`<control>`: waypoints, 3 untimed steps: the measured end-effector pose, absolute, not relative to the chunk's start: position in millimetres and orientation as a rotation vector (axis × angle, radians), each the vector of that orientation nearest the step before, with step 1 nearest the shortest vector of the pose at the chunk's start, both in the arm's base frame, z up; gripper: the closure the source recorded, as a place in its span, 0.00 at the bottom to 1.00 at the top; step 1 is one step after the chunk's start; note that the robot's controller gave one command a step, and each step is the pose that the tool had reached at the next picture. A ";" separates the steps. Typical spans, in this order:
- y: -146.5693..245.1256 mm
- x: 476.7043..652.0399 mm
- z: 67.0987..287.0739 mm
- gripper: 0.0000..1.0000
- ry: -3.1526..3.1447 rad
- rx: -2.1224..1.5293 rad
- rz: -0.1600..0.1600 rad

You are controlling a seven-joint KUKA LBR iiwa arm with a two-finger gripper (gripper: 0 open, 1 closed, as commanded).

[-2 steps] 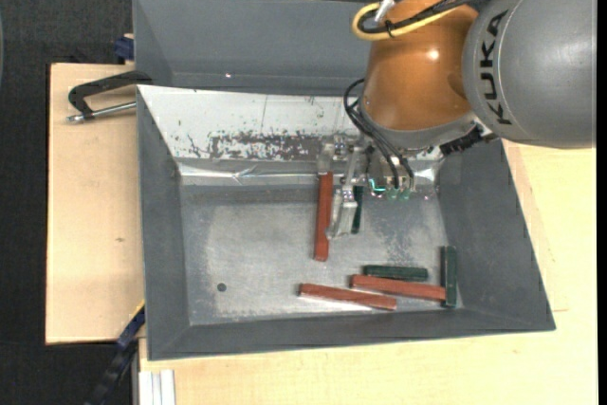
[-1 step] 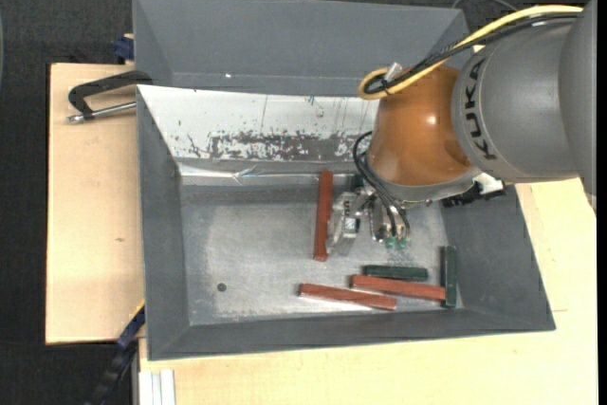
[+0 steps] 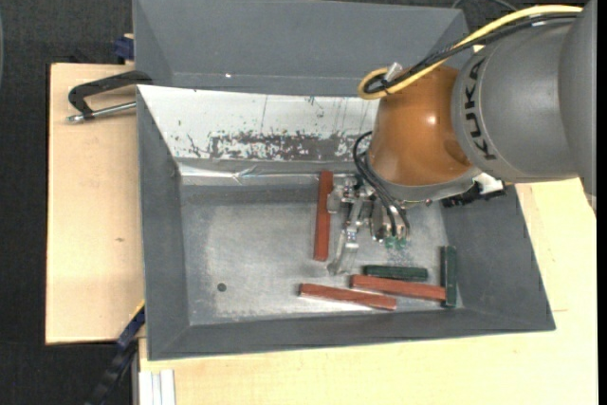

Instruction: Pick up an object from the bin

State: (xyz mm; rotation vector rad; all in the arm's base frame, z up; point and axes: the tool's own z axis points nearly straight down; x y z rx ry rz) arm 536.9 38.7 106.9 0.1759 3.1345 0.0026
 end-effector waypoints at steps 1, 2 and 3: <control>38.7 536.9 106.9 0.00 3.134 0.176 0.003; 38.5 533.9 104.5 0.00 3.129 0.168 0.004; 9.2 543.0 128.6 0.00 3.149 -0.041 0.003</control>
Offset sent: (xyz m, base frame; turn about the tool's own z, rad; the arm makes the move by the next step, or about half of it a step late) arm -0.0461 -0.0029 -0.0369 -0.0477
